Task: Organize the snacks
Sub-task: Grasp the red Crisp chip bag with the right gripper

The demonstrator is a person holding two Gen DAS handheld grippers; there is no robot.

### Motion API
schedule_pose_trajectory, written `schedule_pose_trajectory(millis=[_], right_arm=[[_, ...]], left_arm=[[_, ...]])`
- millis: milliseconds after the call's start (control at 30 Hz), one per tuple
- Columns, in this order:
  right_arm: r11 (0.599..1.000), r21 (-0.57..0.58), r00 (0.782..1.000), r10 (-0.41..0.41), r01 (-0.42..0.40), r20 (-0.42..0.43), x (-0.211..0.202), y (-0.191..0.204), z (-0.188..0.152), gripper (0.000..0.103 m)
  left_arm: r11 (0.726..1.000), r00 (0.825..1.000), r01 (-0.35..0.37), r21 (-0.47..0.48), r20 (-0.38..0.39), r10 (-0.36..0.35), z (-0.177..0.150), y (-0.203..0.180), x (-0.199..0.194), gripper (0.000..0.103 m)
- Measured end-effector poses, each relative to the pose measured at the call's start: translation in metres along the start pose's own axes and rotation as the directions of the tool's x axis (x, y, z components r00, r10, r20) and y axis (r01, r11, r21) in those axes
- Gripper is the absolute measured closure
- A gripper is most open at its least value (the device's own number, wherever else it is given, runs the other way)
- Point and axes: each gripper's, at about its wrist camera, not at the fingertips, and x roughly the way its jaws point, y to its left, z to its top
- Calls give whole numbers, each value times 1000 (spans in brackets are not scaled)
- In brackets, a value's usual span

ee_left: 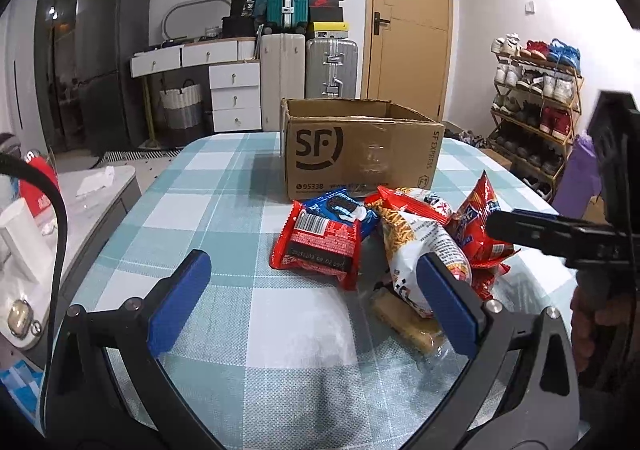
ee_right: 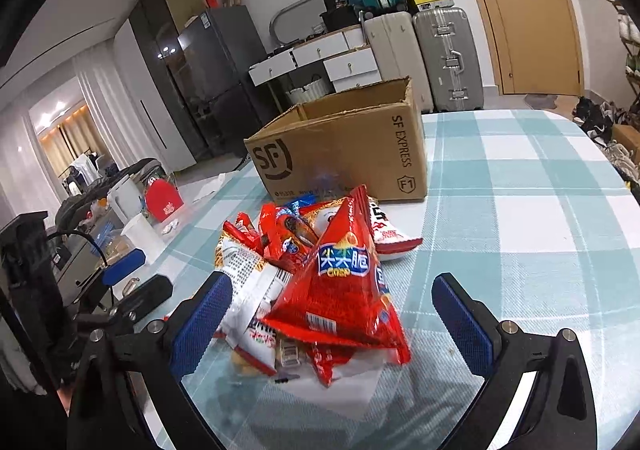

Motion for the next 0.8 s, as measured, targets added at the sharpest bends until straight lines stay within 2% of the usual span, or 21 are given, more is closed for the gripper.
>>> schedule_pose_trajectory(millis=[233, 433, 533, 633, 800], right_arm=[[1000, 11, 999, 20, -19, -37, 20, -1, 5, 3], [1000, 8, 997, 12, -12, -79, 36, -1, 4, 24], [999, 32, 995, 21, -18, -93, 39, -5, 0, 40], [999, 38, 996, 34, -31, -82, 36, -7, 0, 49], [996, 63, 997, 64, -62, -32, 23, -12, -4, 53]], left_arm=[[1000, 1000, 1, 13, 19, -1, -1, -3, -1, 0], [1000, 1000, 1, 15, 21, -1, -2, -2, -2, 0], [1000, 1000, 2, 21, 24, -3, -3, -3, -3, 0], [1000, 1000, 5, 29, 25, -6, -3, -4, -2, 0], [999, 1000, 8, 37, 28, -9, -5, -5, -2, 0]])
